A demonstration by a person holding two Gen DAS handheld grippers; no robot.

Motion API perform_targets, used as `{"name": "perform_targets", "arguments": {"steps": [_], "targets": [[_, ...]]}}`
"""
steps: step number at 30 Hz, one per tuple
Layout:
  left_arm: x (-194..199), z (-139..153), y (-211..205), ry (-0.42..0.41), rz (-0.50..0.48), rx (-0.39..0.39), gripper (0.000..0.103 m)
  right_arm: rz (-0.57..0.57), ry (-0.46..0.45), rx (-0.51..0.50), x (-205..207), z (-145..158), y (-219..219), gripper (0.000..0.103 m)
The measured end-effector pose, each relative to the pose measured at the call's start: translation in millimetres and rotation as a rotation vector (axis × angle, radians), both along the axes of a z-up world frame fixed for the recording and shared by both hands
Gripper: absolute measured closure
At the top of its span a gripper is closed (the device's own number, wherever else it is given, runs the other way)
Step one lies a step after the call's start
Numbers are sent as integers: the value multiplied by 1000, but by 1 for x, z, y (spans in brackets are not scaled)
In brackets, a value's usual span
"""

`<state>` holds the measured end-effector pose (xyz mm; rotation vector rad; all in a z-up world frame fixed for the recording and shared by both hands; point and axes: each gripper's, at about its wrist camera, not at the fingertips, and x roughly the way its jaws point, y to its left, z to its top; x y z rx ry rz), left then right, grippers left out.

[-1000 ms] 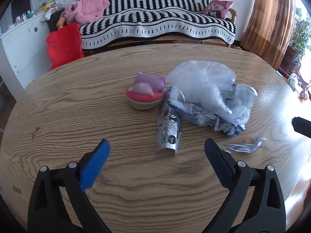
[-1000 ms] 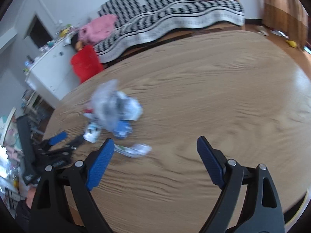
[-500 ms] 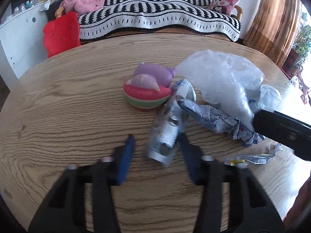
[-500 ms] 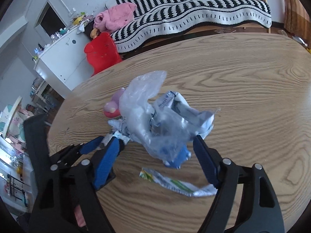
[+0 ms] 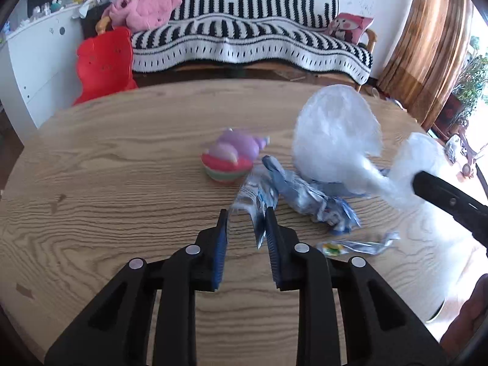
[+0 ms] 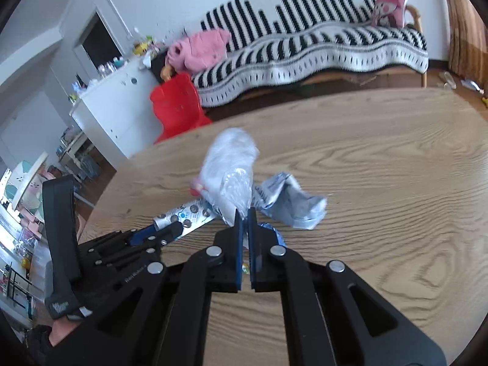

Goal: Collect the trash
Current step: 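Grasp the silver blister pack with the left tool while the right tool grasps the clear plastic bag, then carry blister pack and plastic bag over the bin and open both tools to drop them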

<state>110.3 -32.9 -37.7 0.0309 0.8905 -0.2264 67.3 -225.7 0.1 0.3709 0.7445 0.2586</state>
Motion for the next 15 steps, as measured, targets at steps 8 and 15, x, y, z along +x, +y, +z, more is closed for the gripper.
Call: {"name": "perform_targets", "arguments": {"steps": [8,15], "targets": [[-38,39,-17,-65,-41,-64,80,-139,-12,-34,-68,17,-83,99],[-64,46,-85,-63,-161,-97,80,-293,23,-85,-136,12,-172,99]]}}
